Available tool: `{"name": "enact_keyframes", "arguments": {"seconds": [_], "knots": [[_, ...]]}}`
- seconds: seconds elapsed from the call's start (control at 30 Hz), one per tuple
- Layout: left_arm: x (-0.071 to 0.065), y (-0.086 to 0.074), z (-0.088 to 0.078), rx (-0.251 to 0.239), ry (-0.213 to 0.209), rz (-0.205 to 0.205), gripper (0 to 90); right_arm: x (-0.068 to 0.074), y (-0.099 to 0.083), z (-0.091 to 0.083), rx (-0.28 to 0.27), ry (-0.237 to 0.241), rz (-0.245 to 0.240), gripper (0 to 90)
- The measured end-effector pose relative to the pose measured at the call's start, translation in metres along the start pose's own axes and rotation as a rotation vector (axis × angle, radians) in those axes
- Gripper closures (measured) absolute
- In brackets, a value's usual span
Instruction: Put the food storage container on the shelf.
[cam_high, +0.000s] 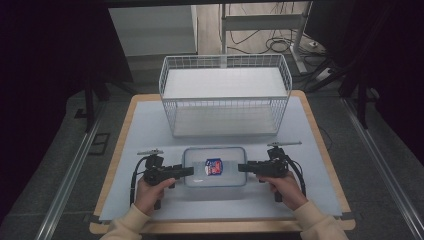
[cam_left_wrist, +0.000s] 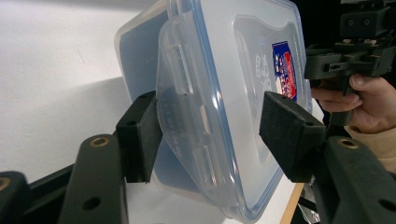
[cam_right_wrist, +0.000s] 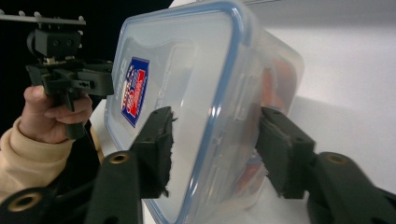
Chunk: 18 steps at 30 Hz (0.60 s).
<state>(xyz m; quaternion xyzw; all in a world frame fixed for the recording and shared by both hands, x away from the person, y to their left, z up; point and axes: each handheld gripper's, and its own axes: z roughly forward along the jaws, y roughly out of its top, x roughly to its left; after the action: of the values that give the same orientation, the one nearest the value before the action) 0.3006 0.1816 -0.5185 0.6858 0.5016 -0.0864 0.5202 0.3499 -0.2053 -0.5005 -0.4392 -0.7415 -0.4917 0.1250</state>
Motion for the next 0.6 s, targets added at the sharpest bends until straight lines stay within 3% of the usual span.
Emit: {"name": "enact_keyframes", "arguments": {"seconds": [0.4,0.6], "knots": [[0.002,-0.001,-0.001,-0.004,-0.013,-0.011,41.2,-0.001,-0.001,0.0,0.002,0.01,-0.018,46.4],[0.003,-0.001,-0.001,-0.005,-0.016,-0.013,41.0,-0.013,0.0,0.004,0.013,0.064,0.036,39.9]]}}
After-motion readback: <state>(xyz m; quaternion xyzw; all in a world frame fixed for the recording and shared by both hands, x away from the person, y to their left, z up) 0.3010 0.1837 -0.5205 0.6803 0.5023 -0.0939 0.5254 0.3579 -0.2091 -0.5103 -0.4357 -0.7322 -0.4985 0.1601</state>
